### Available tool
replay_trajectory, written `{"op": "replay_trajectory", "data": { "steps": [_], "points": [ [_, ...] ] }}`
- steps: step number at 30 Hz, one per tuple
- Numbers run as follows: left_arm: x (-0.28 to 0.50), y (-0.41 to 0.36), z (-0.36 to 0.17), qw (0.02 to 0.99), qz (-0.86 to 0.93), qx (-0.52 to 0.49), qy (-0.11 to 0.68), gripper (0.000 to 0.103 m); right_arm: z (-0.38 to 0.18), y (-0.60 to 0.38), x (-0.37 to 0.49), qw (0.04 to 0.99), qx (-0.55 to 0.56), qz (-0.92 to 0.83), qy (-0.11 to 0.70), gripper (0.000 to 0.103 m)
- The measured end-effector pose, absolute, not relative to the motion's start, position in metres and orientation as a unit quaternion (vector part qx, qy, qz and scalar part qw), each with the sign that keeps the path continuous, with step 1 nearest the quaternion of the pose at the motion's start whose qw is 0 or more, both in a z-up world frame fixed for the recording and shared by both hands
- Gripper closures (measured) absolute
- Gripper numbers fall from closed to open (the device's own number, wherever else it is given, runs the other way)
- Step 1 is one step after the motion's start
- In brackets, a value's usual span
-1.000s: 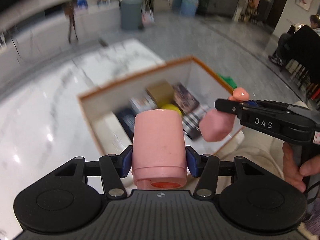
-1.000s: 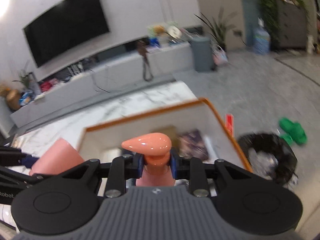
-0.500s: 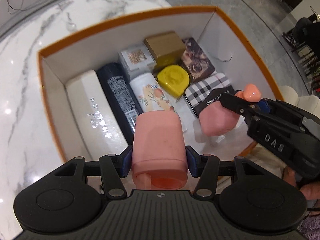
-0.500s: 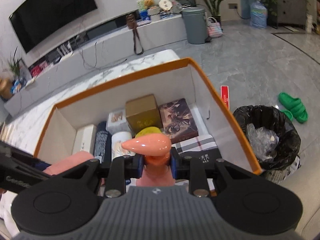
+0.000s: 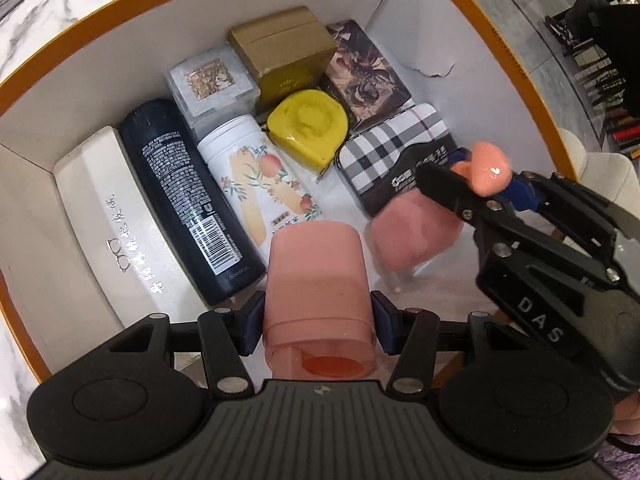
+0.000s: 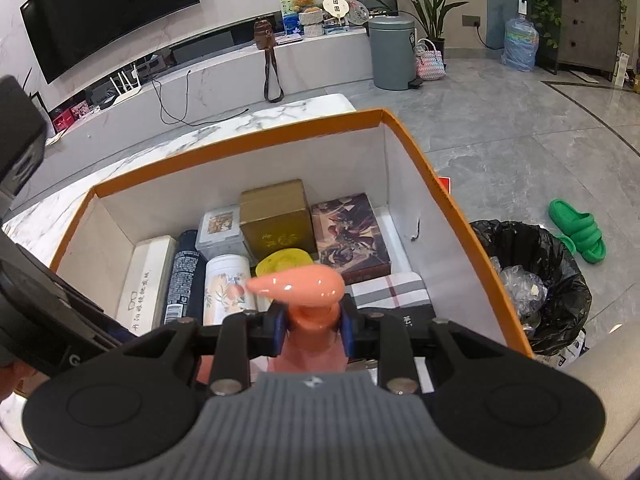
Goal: Organize rigid objects
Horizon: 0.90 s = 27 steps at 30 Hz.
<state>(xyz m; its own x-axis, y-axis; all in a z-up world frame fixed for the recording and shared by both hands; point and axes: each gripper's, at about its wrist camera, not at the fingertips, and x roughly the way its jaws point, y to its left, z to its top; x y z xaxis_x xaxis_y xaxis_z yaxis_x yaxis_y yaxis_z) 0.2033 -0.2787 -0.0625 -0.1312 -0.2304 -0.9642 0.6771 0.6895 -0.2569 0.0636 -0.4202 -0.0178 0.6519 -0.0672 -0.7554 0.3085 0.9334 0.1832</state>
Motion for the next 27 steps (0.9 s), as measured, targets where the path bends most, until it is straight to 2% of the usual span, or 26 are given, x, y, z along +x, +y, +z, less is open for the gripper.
{"op": "replay_trajectory", "data": {
  "steps": [4,8,11,13,22,27],
  "points": [
    [0.205,-0.27,-0.061,0.642,-0.35,0.156,0.664,0.036,-0.017,-0.421,0.062,0.897,0.152,-0.108,0.4,0.078],
    [0.205,-0.26,-0.053,0.646,-0.354,0.155,0.658,0.024,-0.017,-0.421,0.061,0.898,0.155,-0.107,0.397,0.078],
    [0.206,-0.253,-0.047,0.652,-0.348,0.164,0.654,0.025,-0.015,-0.42,0.061,0.898,0.154,-0.11,0.396,0.078],
    [0.206,-0.249,-0.041,0.657,-0.35,0.165,0.647,0.032,-0.015,-0.42,0.061,0.898,0.154,-0.11,0.396,0.078],
    [0.196,-0.246,-0.018,0.705,-0.324,0.228,0.588,0.033,-0.015,-0.418,0.061,0.898,0.15,-0.113,0.398,0.078],
    [0.195,-0.23,-0.001,0.743,-0.322,0.175,0.56,0.035,-0.015,-0.415,0.062,0.898,0.142,-0.112,0.401,0.075]
  ]
}}
